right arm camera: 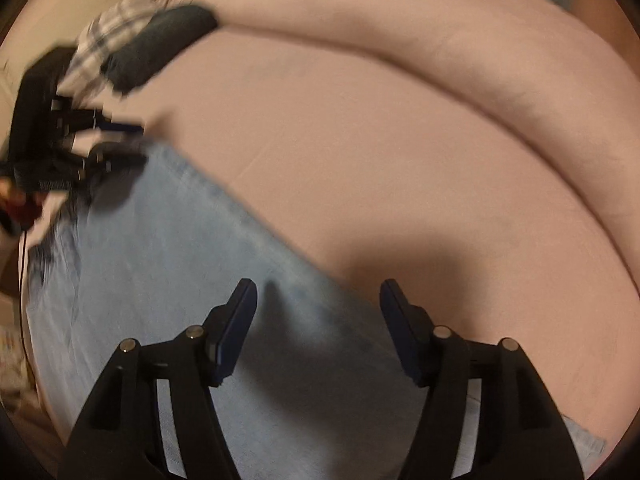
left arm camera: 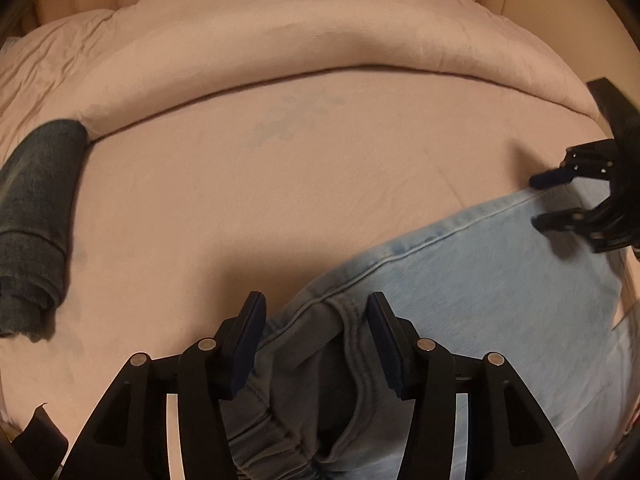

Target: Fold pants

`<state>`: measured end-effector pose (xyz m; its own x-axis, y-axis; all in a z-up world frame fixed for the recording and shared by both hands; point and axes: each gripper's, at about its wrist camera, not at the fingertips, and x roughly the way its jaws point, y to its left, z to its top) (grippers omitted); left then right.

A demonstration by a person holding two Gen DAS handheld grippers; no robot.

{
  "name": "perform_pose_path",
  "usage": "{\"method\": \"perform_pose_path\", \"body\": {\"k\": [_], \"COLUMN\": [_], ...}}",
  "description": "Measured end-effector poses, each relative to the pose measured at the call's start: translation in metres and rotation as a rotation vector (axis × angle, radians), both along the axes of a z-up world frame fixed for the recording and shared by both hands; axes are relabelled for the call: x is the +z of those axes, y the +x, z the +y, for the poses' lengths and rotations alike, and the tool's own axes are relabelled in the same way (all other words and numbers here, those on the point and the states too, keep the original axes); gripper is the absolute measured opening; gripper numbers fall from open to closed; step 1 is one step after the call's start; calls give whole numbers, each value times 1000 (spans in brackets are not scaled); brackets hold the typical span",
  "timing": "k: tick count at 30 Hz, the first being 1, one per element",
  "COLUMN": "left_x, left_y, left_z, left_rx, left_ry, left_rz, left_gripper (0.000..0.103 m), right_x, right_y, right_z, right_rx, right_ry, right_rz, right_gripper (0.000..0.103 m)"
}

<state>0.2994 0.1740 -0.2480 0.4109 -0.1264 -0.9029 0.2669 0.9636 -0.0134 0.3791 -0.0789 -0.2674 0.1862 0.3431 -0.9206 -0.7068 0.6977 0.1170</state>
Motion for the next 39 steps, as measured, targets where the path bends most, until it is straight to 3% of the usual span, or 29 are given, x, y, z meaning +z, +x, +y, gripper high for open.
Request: {"method": "perform_pose_path", "body": {"k": [2,3,4,6,9,11,13,16,17,20,21,23,24,27,29,31,32,33,36,38,39], "left_x": [-7,-6,-3,4,19,20,12,-8,-5,19,26,40,43,17,-11,-15,-15,-14,-3,-2,-5], "left_y": [2,1,1,-1,-2,0,-1,6,8,4,0,-10,-15,-26,-26,-26,-23,-21,-24,-25,-26], "left_z": [-6,-10,-16,-23,-14,-8,-6,-13,-12,2,7,18,24,38,47,58,64,68,70,72,74], "left_rx": [-4,-11,-27,-22,13,25,15,40,66,118,127,139,144,160,189,244,295,323,325,308,304], "left_ry": [47,58,57,90,36,0,20,114,112,30,21,15,22,93,155,89,53,17,-42,-172,-235], "left_rz": [-11,-26,-45,-96,-153,-156,-142,-84,-91,-111,-128,-163,-173,-105,-46,-78,-64,-43,-47,3,31], "left_gripper": [48,42,28,26,24,24,26,48,51,53,56,72,73,73,79,89,90,90,89,89,89], "right_x": [-15,-13,-11,-12,-9,3,10,-7,-18,-7,-2,16,22,41,25,-11,-18,-16,-9,5,10], "right_y": [-5,-9,-12,-28,-34,-27,-22,-16,-20,-18,-22,-24,-27,-42,-54,-64,-67,-69,-60,-59,-58], "right_z": [15,19,23,40,56,57,50,40,40,41,33,26,23,5,-3,9,6,3,-1,8,12], "right_rx": [56,65,58,110,121,76,35,33,34,-1,-17,-52,-61,-69,-58,-47,-51,-54,-114,-83,-54], "right_ry": [-109,-110,-122,-232,-309,-273,-211,-216,-236,-213,-192,-148,-127,-19,-7,-94,-69,-44,-50,-44,-39], "right_rz": [-62,-87,-112,-213,-275,-309,-287,-233,-243,-240,-227,-240,-243,-191,-143,-97,-130,-154,-68,-91,-118], "right_gripper": [44,24,16,8,6,5,6,9,13,17,27,32,34,37,42,44,47,48,49,51,58]}}
